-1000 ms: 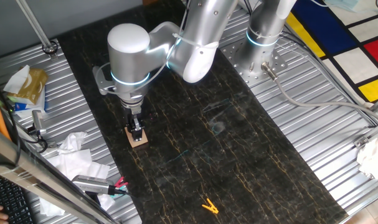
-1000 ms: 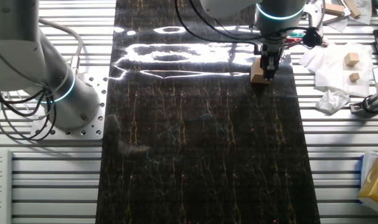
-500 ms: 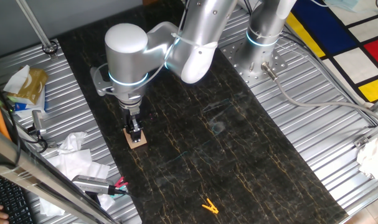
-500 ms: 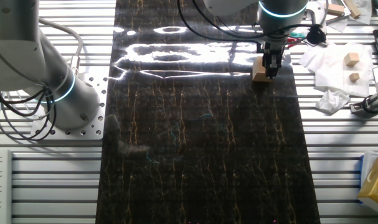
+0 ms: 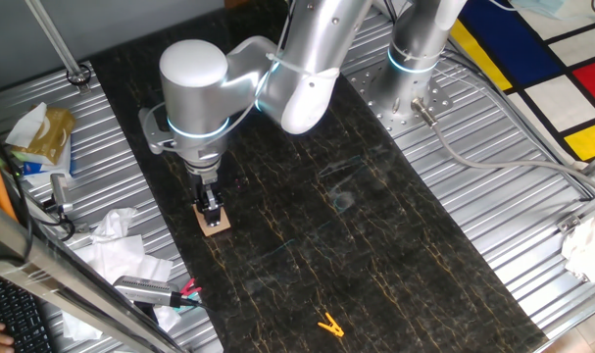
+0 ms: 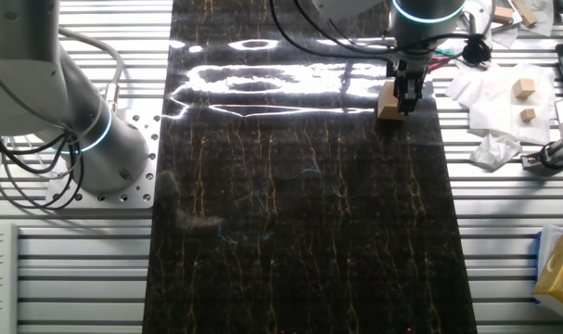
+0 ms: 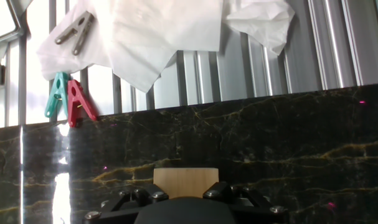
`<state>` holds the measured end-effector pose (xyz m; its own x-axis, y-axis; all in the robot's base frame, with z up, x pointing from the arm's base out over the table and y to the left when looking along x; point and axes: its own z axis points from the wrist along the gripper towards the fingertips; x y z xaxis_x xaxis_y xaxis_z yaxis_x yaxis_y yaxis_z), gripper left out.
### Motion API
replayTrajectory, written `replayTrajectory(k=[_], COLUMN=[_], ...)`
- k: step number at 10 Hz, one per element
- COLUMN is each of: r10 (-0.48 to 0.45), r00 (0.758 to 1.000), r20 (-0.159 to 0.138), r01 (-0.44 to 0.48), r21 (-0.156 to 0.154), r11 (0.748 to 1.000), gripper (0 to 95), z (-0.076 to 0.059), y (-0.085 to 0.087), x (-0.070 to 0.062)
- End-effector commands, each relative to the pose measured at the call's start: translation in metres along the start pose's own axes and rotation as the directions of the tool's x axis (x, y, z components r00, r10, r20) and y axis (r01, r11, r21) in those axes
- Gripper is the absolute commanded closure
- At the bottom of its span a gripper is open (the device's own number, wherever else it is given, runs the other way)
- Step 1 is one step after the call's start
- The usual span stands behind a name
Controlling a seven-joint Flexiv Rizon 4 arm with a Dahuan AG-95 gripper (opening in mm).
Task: Hold a small block with the gripper and sweep it from left to right on the table
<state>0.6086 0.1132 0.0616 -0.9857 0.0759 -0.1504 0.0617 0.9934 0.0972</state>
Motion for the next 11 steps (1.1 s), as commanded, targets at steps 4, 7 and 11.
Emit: replayTrajectory(k=[4,7,11], r10=[-0.002,-0.013,-0.001], r00=[1.000,1.000,1.000], r20=[-0.003,-0.002,-0.011], r01=[0.002,0.013,0.001], r21=[0.002,0.004,0.014], r11=[1.000,1.000,1.000], gripper=[95.0,95.0,95.0], z=[0.0018,0.0050,0.0032], y=[0.0004,0.0002,0.0043], x=[0.0002,0.0009,-0.0031])
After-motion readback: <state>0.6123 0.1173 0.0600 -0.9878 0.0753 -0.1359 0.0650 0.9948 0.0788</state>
